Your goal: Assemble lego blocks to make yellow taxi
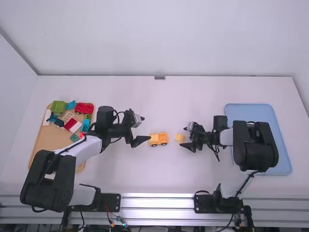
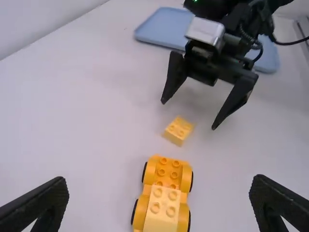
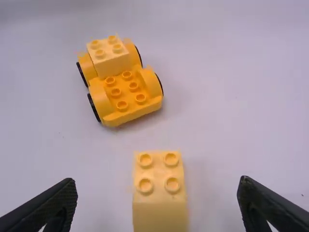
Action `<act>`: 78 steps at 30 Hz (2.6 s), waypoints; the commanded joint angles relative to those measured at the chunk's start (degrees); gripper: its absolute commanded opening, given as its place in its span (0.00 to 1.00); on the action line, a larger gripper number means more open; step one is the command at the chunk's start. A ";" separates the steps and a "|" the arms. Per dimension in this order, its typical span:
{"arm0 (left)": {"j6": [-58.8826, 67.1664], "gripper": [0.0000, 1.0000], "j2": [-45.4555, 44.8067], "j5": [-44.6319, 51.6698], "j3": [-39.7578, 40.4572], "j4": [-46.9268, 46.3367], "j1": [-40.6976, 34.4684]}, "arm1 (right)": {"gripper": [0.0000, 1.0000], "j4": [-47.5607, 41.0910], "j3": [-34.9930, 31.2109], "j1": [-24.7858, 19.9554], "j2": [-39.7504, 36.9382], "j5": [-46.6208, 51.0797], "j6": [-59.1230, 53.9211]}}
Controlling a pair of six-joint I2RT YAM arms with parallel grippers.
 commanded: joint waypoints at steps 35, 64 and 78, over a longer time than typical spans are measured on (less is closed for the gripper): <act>11.08 0.99 18.01 6.23 -0.07 10.05 -0.74 | 0.09 -25.07 12.37 6.21 -5.95 2.89 -9.16; 18.12 0.47 36.13 -5.40 5.03 16.31 -8.90 | 0.05 -23.80 11.52 13.73 -10.45 3.76 -5.60; 23.56 0.33 36.13 -2.60 4.87 11.98 -9.25 | 0.03 -10.51 7.56 18.49 -1.92 1.97 -1.09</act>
